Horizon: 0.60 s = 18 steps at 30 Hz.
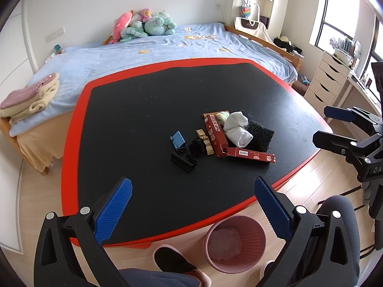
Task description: Collect trash
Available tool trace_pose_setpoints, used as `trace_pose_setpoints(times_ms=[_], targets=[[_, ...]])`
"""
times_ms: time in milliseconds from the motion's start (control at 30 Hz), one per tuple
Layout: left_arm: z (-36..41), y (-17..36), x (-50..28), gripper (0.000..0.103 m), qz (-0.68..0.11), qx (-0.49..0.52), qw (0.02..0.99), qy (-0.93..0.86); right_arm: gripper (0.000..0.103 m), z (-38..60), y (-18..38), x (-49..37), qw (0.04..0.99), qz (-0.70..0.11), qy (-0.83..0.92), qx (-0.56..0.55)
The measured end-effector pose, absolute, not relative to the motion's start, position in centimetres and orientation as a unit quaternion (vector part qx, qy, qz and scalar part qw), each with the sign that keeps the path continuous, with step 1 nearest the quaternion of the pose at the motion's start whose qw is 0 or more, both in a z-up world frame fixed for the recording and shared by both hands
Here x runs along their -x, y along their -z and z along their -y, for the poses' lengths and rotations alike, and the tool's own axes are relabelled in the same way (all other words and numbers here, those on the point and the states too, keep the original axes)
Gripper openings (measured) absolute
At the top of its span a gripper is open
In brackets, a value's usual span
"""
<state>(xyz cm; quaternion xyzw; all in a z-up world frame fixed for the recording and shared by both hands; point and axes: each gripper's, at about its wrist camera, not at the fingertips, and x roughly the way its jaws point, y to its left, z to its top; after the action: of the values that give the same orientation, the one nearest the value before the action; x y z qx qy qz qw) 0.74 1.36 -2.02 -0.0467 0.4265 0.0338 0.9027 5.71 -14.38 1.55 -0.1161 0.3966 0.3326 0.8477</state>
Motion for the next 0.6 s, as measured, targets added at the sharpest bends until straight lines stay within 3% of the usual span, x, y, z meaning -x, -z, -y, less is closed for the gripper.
trace_pose_setpoints(times_ms=[600], targets=[[-1.51,1.37,-0.87,0.098,-0.419,0.045,0.906,-0.033,0.1,14.42,-1.56,-5.63,0.846,-0.4,-0.334,0.116]])
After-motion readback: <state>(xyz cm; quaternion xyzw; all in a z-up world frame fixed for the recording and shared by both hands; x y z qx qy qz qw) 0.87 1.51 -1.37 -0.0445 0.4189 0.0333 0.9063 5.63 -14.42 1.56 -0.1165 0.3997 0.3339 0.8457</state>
